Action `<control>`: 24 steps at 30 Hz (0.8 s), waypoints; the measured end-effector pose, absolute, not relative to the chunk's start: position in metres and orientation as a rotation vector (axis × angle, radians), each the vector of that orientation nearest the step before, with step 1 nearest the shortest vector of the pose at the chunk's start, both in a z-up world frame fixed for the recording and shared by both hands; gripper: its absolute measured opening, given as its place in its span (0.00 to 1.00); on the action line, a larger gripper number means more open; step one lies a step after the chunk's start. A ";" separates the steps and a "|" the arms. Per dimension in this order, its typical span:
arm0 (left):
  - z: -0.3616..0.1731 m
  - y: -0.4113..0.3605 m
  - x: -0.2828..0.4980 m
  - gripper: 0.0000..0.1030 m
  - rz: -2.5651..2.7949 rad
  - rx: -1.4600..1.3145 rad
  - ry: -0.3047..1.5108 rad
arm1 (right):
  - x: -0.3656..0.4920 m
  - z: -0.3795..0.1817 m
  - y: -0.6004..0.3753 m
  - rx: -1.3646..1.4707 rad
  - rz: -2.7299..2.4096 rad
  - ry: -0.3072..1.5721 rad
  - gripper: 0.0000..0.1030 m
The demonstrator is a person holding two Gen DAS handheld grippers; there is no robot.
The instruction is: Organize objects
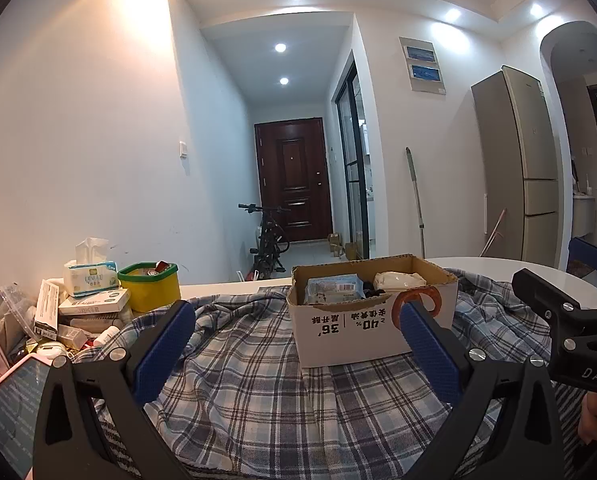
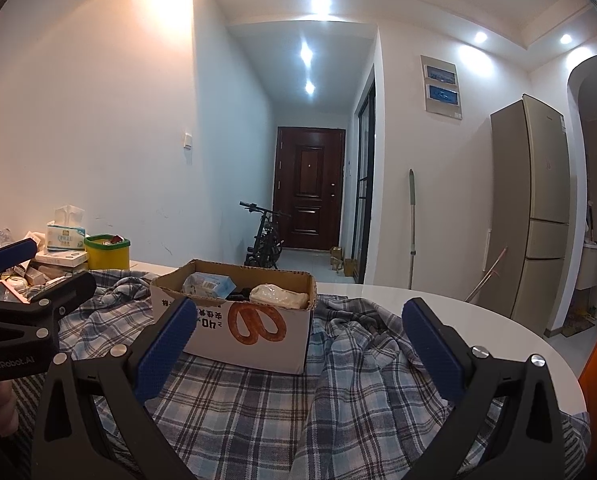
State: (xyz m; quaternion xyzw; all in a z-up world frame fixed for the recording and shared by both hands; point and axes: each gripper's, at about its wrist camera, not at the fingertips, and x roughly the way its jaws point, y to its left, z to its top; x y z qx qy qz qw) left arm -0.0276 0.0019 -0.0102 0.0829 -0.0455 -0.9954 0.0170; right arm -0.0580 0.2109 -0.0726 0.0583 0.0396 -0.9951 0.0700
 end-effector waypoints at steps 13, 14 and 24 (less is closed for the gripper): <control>-0.013 0.010 -0.036 1.00 -3.084 0.320 -0.207 | -0.060 -0.074 0.201 0.201 -2.961 0.192 0.99; -0.014 0.011 -0.038 1.00 -3.084 0.336 -0.211 | -0.061 -0.074 0.201 0.207 -2.959 0.192 0.99; -0.015 0.005 -0.046 1.00 -3.081 0.396 -0.175 | -0.072 -0.078 0.195 0.295 -2.907 0.220 0.99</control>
